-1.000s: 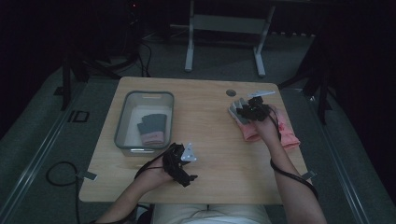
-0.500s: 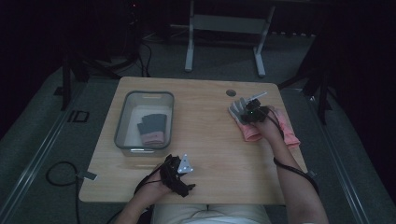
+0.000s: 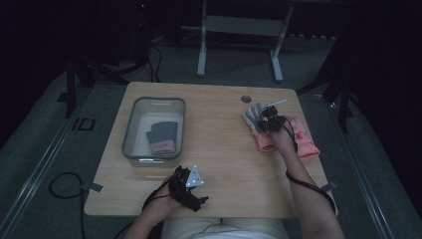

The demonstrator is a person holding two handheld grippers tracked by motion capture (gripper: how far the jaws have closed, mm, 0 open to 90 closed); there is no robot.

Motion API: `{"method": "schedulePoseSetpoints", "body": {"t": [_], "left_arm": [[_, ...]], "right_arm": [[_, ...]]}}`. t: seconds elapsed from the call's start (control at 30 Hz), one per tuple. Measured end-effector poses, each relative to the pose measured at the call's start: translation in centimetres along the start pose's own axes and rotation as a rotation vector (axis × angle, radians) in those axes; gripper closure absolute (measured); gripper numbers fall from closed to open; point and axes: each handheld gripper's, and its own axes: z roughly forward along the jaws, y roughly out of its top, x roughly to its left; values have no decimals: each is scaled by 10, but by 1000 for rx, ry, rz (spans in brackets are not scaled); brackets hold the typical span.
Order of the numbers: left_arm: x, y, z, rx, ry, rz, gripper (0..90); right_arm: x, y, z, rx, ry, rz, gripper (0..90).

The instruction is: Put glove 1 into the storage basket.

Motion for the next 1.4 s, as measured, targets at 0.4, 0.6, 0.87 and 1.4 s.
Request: {"method": "schedulePoseSetpoints", "body": {"t": [0.4, 0.6, 0.87, 1.4], "left_arm": [[-3, 0, -2, -9, -6, -2, 44], [-3, 1, -4, -31, -9, -3, 44], [-4, 0, -3, -33, -15, 4, 44], [-4, -4, -1, -26, -40, -2, 44]], "right_arm": [[67, 1, -88, -204, 52, 196, 890], [93, -14, -96, -214, 31, 239, 889], [120, -37, -64, -151, 50, 325, 889], [139, -31, -5, -55, 57, 260, 878]]}}
